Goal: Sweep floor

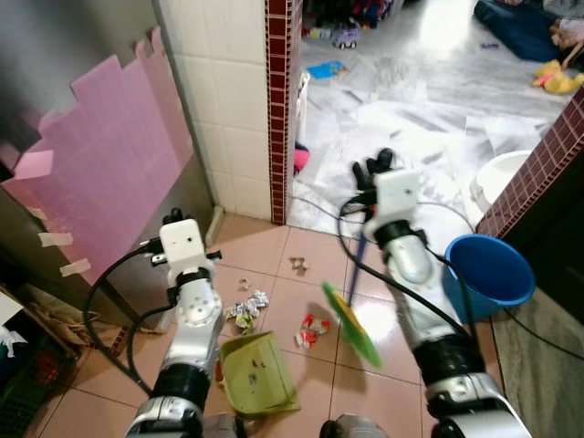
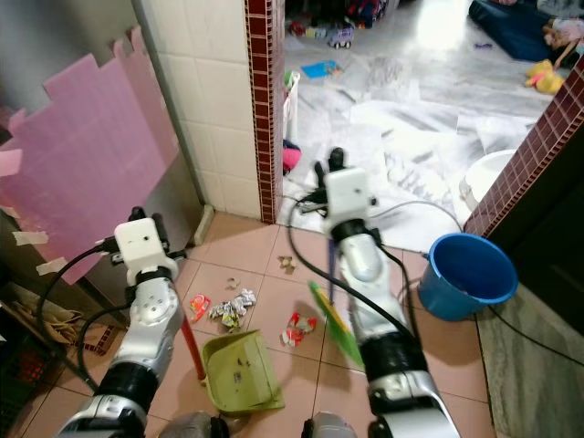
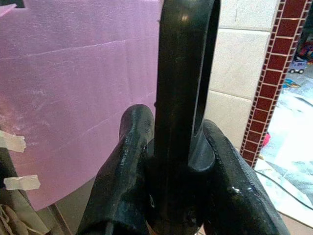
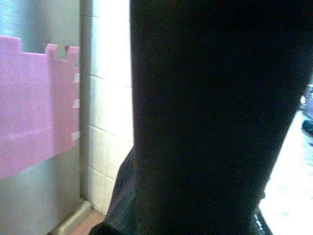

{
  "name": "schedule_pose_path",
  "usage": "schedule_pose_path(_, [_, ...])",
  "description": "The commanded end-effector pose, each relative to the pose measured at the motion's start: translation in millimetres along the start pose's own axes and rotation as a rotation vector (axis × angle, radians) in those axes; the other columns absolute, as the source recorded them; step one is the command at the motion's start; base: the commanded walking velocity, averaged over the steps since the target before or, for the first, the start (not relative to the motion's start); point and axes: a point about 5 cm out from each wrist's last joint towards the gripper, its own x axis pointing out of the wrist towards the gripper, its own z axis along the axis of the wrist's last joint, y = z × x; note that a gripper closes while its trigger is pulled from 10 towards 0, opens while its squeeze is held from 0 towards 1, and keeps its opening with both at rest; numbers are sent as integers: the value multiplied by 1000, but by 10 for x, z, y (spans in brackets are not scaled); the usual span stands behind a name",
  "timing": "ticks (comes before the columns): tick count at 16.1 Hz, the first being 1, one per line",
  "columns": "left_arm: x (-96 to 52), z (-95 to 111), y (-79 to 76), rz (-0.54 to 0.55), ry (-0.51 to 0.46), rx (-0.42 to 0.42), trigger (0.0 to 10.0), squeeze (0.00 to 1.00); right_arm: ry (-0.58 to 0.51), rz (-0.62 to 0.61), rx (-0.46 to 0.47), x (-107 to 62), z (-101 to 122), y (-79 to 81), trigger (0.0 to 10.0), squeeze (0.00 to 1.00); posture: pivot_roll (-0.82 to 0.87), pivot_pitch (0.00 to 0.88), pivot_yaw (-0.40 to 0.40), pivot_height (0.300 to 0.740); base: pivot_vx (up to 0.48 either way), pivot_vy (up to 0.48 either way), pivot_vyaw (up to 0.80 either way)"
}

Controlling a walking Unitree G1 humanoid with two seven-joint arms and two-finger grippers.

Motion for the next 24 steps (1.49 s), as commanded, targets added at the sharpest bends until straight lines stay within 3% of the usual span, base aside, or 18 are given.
schedule_pose_path(1, [4, -2, -59, -3, -13, 5, 10000, 0, -82, 48, 3, 119, 167, 117, 10000, 0, -74, 46, 12, 740, 0, 0, 0])
schedule_pose_path(3, [-25, -95, -104, -8, 13, 9, 10000, 0, -110, 114, 42, 176, 220, 330, 10000, 0, -73, 39, 10, 740, 0, 0, 0])
schedule_pose_path(7, [-23, -143, -68, -22, 31, -17, 10000, 0, -60, 245, 115, 126, 133, 557, 10000, 0, -59, 32, 11, 740, 0, 0, 0])
schedule_pose_path(11, [-8, -156, -75, -18, 24, -1, 10000, 0, 4, 353, 308, 124, 194, 702, 10000, 0, -66, 27, 17, 740, 0, 0, 0])
schedule_pose_path(16, [1, -149, -113, -44, 16, 13, 10000, 0, -30, 562, 323, 118, 475, 597, 10000, 0, -79, 21, 25, 740, 0, 0, 0])
schedule_pose_path(20, [-12, -118, -236, -171, 8, -26, 10000, 0, -220, 398, 181, 376, 894, 258, 10000, 0, -77, 11, 27, 740, 0, 0, 0])
schedule_pose_path(21, [-23, -129, -274, -214, 26, -44, 10000, 0, -250, 360, 110, 395, 925, 195, 10000, 0, -77, 11, 27, 740, 0, 0, 0])
schedule_pose_path(24, [-136, -142, -485, -431, 46, -74, 10000, 0, -218, 272, 38, 387, 784, 93, 10000, 0, -69, 11, 28, 740, 0, 0, 0])
